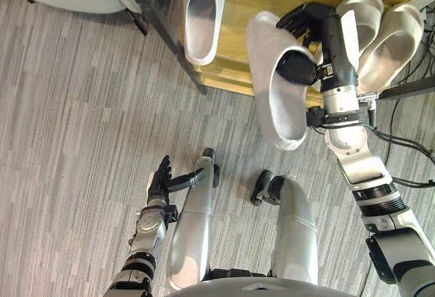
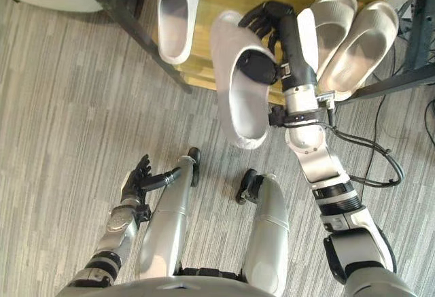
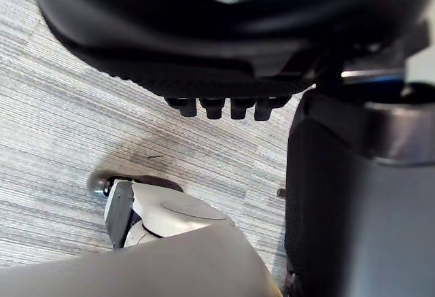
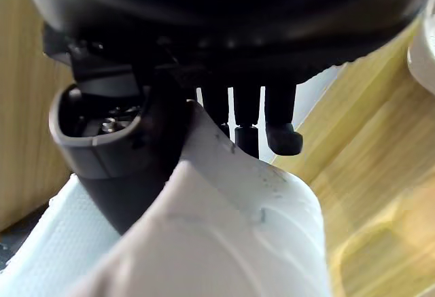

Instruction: Organize the slippers on the shoe rack

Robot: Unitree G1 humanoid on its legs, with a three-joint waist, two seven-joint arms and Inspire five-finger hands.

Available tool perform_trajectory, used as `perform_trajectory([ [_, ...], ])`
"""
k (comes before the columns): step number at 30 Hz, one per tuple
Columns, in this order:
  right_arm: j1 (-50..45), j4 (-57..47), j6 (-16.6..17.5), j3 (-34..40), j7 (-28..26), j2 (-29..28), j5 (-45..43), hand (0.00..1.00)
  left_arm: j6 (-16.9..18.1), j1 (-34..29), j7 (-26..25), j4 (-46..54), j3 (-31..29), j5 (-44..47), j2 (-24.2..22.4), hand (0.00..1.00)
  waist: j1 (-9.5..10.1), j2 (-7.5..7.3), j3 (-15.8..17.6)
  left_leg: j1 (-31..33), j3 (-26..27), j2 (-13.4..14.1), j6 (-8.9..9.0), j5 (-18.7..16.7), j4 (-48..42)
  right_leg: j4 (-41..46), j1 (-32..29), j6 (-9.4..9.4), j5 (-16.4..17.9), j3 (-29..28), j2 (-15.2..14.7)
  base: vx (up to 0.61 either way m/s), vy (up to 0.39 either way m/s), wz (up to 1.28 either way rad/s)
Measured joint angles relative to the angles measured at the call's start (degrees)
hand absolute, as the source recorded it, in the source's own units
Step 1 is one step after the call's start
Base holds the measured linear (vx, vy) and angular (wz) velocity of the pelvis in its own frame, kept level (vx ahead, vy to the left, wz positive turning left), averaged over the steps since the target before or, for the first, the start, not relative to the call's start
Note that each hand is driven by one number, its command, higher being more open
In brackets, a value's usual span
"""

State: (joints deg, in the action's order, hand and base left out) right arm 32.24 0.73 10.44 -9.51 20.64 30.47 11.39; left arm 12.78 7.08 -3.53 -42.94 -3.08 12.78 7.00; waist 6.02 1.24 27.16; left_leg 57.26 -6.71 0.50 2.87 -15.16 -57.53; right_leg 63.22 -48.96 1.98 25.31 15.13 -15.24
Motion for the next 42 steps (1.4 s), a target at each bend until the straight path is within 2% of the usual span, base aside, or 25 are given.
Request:
perform_trajectory([
  [3, 3.55, 0.04, -0.86, 0.0, 1.39, 1.6, 2.48, 0.0, 0.0, 0.94, -2.53, 0.16, -0.72, 1.57, -0.55, 1.0, 0.34, -0.57, 0.33, 3.18, -0.26, -0.5, 0.12, -0.19, -2.33, 2.98, -2.95, -0.16, 1.11, 0.13, -0.93, -0.07, 0.024, 0.11],
  [5, 5.83, 0.49, -1.38, 0.0, 2.67, 2.25, 3.71, 0.0, 0.45, 0.94, -2.41, 0.63, -0.69, 3.02, -0.79, 1.0, 0.66, -0.69, 0.4, 4.9, -0.51, -0.7, 0.16, -0.21, -3.46, 4.28, -4.48, -0.36, 1.47, 0.27, -1.29, -0.08, 0.033, 0.08],
  [7, 9.91, 4.23, -1.99, -0.32, 3.96, 2.83, 5.65, 0.0, 0.66, 1.23, -2.33, 1.22, -0.52, 3.45, -1.36, 1.0, 1.65, -0.84, 0.47, 6.41, -0.6, -1.09, 0.2, -0.19, -4.51, 5.99, -5.94, -0.61, 2.04, 0.35, -2.03, -0.06, 0.02, 0.12],
  [14, 21.67, 18.94, -5.82, -3.22, 6.32, 3.32, 10.55, 0.0, 1.91, 1.43, -2.37, 2.59, -0.06, 3.74, -2.34, 1.0, 3.01, -1.02, 0.52, 10.52, -1.56, -2.37, 0.65, 0.06, -6.04, 8.49, -9.23, -1.06, 3.16, 1.27, -3.58, -0.01, 0.007, 0.14],
  [20, 26.68, 28.79, -8.33, -5.13, 7.45, 3.17, 11.53, 0.0, 2.06, 1.69, -3.69, 2.76, 0.67, 3.77, -2.25, 1.0, 3.62, -1.09, 0.55, 12.6, -1.97, -3.27, 0.79, 0.14, -6.69, 9.75, -10.68, -0.98, 3.89, 2.08, -4.82, 0.03, 0.0, 0.11],
  [24, 28.9, 31.24, -9.37, -5.29, 9.74, 3.0, 11.75, 0.0, 2.06, 1.69, -4.51, 2.76, 1.12, 3.94, -2.21, 1.0, 3.7, -1.11, 0.56, 13.37, -2.03, -3.65, 0.95, 0.28, -6.67, 10.0, -11.46, -1.04, 4.0, 2.08, -5.14, 0.02, 0.003, 0.06],
  [25, 29.77, 32.5, -9.71, -5.27, 10.45, 2.98, 11.8, 1.0, 2.07, 1.69, -4.88, 2.76, 1.81, 4.36, -2.15, 1.0, 3.72, -1.11, 0.56, 13.49, -2.03, -3.84, 0.97, 0.35, -6.61, 10.11, -11.62, -1.07, 4.08, 2.07, -5.34, 0.02, -0.002, 0.07],
  [30, 30.98, 33.91, -10.54, -5.06, 14.68, 2.45, 11.61, 1.0, 2.09, 1.69, -5.42, 2.76, 2.4, 4.73, -1.93, 1.0, 3.74, -1.11, 0.56, 14.37, -2.11, -4.42, 1.0, 0.51, -6.46, 10.43, -12.4, -1.04, 4.44, 2.2, -5.96, 0.05, -0.004, 0.07],
  [42, 32.24, 33.67, -12.69, -0.11, 18.25, -1.47, 11.49, 1.0, 0.6, 1.68, -7.41, 2.09, 3.35, 4.7, -1.79, 1.0, 3.86, -1.1, 0.55, 14.21, -2.26, -4.91, 1.33, 1.0, -5.65, 10.42, -12.33, -1.1, 4.72, 2.51, -6.52, 0.05, 0.0, 0.04],
])
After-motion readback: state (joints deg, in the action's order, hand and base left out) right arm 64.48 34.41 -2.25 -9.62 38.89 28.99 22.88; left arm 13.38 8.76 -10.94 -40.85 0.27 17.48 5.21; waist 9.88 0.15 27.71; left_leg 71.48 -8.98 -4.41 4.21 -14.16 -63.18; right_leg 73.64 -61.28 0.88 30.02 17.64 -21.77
